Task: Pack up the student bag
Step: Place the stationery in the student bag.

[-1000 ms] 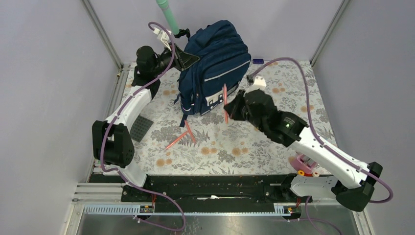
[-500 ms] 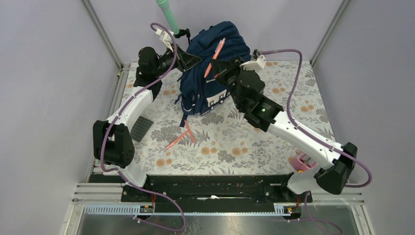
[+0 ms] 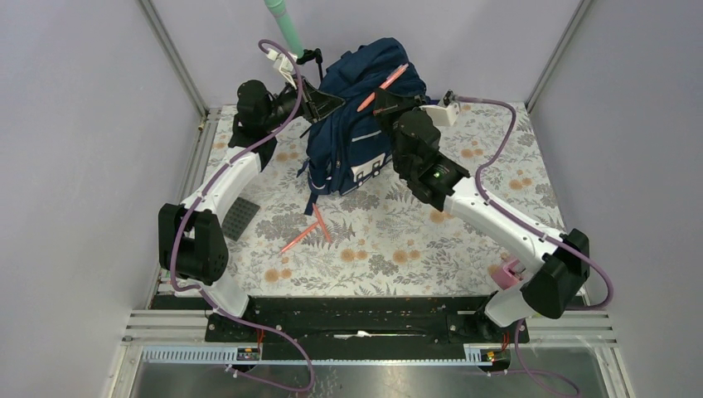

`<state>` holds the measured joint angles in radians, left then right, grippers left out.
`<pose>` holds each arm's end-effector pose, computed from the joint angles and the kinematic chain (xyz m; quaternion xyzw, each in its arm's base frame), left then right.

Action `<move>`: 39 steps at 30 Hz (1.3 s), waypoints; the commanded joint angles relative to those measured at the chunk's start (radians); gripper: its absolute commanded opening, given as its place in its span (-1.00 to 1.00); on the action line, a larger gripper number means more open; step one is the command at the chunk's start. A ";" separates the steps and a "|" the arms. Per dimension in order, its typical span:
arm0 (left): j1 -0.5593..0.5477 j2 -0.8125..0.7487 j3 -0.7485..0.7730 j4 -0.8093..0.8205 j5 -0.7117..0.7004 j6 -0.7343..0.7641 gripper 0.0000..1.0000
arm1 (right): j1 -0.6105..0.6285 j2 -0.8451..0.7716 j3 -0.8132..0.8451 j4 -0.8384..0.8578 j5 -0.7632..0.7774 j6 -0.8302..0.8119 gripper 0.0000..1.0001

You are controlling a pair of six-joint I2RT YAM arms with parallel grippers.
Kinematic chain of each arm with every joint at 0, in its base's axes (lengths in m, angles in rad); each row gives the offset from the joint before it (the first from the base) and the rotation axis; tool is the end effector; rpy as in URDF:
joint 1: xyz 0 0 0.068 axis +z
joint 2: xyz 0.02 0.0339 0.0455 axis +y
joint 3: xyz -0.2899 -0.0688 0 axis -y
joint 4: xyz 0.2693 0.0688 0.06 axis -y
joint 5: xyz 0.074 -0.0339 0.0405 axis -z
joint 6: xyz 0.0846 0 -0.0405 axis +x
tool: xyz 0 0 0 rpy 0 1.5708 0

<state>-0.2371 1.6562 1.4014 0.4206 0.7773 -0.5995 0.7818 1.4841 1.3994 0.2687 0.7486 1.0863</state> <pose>0.4263 -0.1641 0.4147 0.1767 0.6403 -0.5106 0.5460 0.3258 0.2424 0.4642 0.3682 0.5454 0.4366 0.6135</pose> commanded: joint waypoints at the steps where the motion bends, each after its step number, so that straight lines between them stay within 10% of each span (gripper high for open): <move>1: -0.006 -0.078 0.031 0.230 -0.036 -0.004 -1.00 | -0.018 0.028 0.016 -0.039 0.072 0.119 -1.00; 33: -0.016 -0.078 0.027 0.196 -0.058 0.036 -1.00 | -0.059 -0.052 -0.099 -0.451 0.010 0.384 -0.98; 39: -0.016 -0.084 0.029 0.189 -0.057 0.043 -1.00 | -0.058 -0.024 -0.085 -0.413 -0.023 0.356 -0.13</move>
<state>-0.2554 1.6520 1.3991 0.4114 0.7666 -0.5503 0.7303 1.4330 1.3178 -0.0910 0.7219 1.4631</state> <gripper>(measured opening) 0.142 0.363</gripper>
